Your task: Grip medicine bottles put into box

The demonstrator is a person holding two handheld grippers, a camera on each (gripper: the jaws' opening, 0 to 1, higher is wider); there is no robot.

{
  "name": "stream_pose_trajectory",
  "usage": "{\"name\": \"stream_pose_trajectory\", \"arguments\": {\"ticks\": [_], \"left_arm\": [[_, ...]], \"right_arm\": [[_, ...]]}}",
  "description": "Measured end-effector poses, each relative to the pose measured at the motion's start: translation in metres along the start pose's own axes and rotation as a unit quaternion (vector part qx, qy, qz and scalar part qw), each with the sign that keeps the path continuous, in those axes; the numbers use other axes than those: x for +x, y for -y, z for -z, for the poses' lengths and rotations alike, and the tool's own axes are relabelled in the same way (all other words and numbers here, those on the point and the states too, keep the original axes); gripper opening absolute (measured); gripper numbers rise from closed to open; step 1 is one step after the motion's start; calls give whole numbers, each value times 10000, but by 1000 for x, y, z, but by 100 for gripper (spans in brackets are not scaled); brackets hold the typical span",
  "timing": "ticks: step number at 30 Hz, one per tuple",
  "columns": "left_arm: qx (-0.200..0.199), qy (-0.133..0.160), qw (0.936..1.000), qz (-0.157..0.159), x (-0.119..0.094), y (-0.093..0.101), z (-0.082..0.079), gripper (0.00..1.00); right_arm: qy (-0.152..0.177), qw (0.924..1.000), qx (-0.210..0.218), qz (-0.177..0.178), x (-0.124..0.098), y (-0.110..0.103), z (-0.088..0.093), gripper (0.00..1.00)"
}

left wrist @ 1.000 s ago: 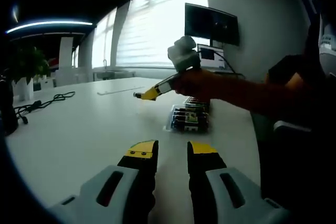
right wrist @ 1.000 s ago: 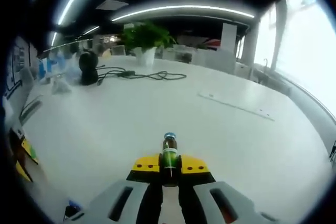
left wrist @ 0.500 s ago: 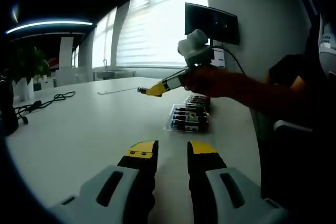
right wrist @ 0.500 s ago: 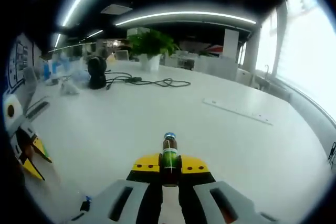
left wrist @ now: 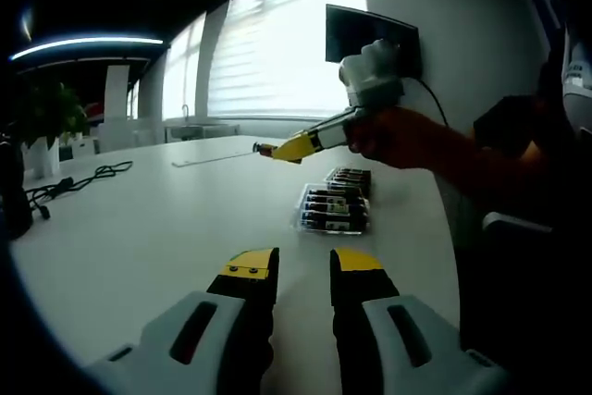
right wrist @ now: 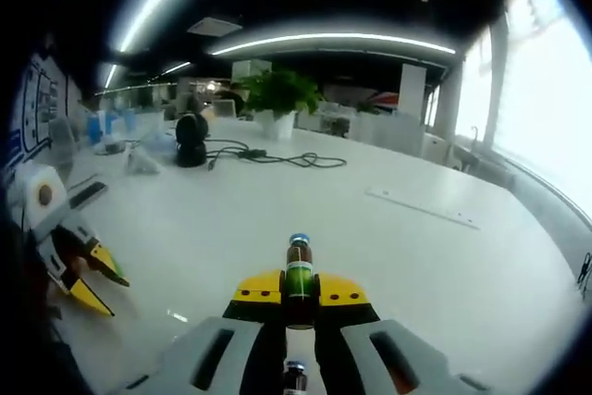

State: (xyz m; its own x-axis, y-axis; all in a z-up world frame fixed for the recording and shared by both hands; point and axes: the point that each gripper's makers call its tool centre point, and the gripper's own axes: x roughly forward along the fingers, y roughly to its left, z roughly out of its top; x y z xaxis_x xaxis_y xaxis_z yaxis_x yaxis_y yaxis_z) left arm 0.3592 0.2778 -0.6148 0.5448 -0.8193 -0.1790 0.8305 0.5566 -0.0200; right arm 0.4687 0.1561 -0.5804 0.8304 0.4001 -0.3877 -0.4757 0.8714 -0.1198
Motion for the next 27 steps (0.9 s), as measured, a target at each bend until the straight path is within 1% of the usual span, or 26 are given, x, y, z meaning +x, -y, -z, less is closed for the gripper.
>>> {"name": "stream_pose_trajectory", "arguments": {"ticks": [4, 9, 13, 27], "left_arm": [[6, -5, 10000, -4, 0, 0, 0, 16], [4, -10, 10000, -4, 0, 0, 0, 16], [10, -20, 10000, -9, 0, 0, 1, 16], [20, -18, 10000, -9, 0, -1, 0, 16]], "right_arm": [[37, 10000, 30, -31, -7, -4, 2, 6], [37, 10000, 57, -61, -11, -7, 5, 6], [6, 9999, 117, -79, -14, -9, 11, 6], [-11, 9996, 168, -207, -29, -30, 19, 6]]}}
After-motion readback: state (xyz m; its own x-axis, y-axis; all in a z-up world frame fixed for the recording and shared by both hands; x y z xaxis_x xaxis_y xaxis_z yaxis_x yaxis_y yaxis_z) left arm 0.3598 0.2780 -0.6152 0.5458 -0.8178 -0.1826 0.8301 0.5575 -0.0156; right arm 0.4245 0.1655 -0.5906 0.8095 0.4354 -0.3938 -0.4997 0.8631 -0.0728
